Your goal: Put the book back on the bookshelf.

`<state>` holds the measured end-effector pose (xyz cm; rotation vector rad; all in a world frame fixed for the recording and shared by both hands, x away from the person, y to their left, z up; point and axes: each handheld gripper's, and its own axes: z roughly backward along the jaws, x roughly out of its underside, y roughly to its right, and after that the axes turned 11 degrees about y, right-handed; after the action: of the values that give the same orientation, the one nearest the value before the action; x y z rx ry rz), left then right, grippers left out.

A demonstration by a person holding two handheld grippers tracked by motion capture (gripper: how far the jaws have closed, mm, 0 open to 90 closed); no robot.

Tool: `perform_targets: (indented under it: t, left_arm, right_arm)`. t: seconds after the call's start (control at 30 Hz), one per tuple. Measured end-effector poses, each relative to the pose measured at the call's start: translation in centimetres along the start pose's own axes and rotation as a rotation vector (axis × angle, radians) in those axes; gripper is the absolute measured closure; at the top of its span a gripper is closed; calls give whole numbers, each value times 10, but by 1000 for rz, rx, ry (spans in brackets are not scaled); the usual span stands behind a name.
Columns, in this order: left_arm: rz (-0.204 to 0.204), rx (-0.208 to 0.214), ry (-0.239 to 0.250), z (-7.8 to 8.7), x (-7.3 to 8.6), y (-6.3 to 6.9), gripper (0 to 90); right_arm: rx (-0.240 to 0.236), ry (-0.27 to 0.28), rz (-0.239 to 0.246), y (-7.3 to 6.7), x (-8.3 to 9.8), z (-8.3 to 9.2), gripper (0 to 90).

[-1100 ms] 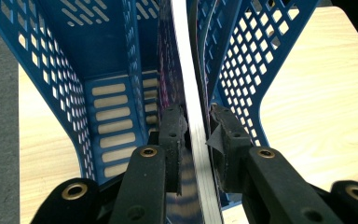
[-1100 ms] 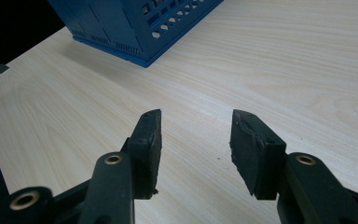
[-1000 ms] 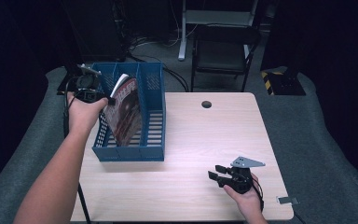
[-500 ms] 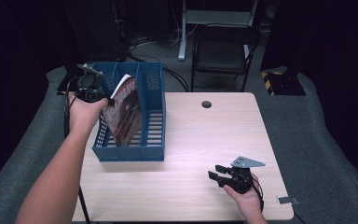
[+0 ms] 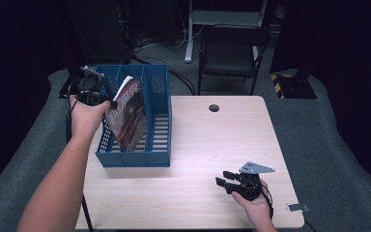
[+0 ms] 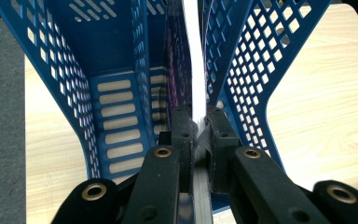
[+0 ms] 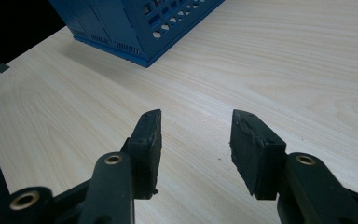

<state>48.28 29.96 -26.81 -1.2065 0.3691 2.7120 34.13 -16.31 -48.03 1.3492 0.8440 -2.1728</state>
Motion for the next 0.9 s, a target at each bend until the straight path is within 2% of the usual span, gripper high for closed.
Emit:
perform_targets:
  t: [0.3,0.4,0.5,0.67,0.83,0.9]
  left_arm:
    - [5,-12,19,-12,-3,4,797]
    - [-8,-13,16,-16,-3,7,809]
    - [-3,-10,16,-18,-4,7,809]
    - [-15,-39,22,-19,-4,8,837]
    - [-5,-37,23,-20,-6,7,841]
    - [-15,-37,19,-20,-8,5,843]
  right_arm:
    - [-1,-2,1,0,0,0,534]
    - [3,1,4,0,0,1,535]
    - [3,2,-4,1,0,0,535]
    - [1,2,0,1,0,1,535]
    - [0,0,-6,1,0,1,535]
    - [1,-1,-4,2,0,1,535]
